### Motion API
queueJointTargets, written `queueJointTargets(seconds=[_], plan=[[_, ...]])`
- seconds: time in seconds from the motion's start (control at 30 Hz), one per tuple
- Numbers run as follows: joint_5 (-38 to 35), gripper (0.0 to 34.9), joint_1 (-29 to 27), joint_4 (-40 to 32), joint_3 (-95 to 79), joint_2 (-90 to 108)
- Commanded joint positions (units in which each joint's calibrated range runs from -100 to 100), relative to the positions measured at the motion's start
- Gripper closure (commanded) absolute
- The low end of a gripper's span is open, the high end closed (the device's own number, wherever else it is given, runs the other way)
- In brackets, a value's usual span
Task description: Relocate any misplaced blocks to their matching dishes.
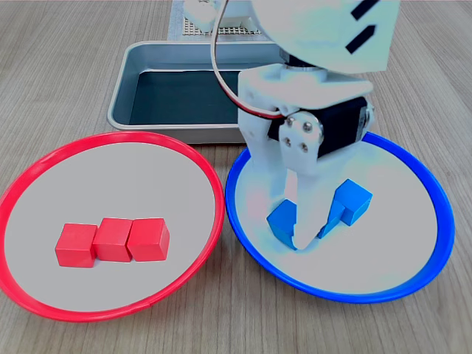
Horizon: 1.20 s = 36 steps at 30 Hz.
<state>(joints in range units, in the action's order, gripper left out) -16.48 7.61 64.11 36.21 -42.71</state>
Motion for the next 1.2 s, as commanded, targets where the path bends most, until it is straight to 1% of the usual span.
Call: queueJointTargets(seconds=[0.0,0.17,0.33,0.4,0.5,0.57,0.63,0.77,0.87,0.97,1.03,1.1,1.13,1.17], plan=[[0.44,33.5,0.44,-0.51,2.71,0.28],[0.83,33.6,1.28,-0.26,3.53,-0.74],[0.98,31.8,1.75,-0.26,3.89,-1.43],[0.98,29.5,1.85,0.15,3.89,-1.43],[0.88,24.1,1.85,2.05,4.53,-1.43],[0.63,21.2,1.75,3.2,4.71,-1.0],[0.34,19.0,1.47,4.19,4.71,-0.23],[-0.15,17.5,1.0,5.27,4.62,2.16],[-0.73,17.5,0.53,5.27,3.26,6.25],[-1.42,19.0,-0.22,3.04,-1.66,13.16],[-1.81,20.7,-0.69,-0.35,-7.85,18.79],[-2.05,23.4,-1.16,-5.3,-16.59,25.53],[-2.15,25.6,-1.35,-10.33,-24.96,31.41],[-2.15,26.5,-1.45,-12.23,-27.88,33.37]])
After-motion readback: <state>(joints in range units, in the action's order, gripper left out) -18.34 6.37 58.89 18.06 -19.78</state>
